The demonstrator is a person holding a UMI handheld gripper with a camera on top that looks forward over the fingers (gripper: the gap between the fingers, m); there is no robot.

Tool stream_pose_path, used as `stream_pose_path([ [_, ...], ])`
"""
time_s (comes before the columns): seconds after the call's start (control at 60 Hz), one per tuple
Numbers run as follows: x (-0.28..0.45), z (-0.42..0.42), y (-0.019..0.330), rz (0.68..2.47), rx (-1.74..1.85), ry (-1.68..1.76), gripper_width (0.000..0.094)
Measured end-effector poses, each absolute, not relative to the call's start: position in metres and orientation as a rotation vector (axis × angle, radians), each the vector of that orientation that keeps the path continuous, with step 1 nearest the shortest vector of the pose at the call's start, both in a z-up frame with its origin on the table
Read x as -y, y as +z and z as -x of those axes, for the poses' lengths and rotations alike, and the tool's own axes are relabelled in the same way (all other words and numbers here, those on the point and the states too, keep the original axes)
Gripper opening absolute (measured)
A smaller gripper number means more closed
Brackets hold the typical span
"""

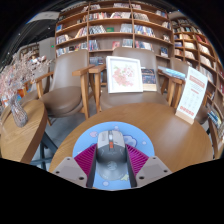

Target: Arrange mouse

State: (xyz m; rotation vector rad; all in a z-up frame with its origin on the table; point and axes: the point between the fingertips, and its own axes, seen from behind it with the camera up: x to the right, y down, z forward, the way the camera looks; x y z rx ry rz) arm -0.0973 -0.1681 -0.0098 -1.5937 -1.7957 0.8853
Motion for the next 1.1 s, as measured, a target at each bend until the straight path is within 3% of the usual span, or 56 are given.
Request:
stream_pose_path([
  [0.067,0.167,0.099,-0.011,1.587,1.784,0.877,0.0542],
  [0.15,0.166,0.098,-0.009,1.593,1.761,0.876,0.0873],
  [0.2,0.166,0.097,-0.006,1.592,1.752,0.885,0.0826],
  [0.383,0.156,0.071,0.026,1.538,1.723,0.874,0.085],
  [0.7,0.124,-0.065,0.107,1.501,1.673,0.969,0.0853],
  [1.1,0.063,-0.203,0.124,1.537,1.604,0.935,0.0854],
])
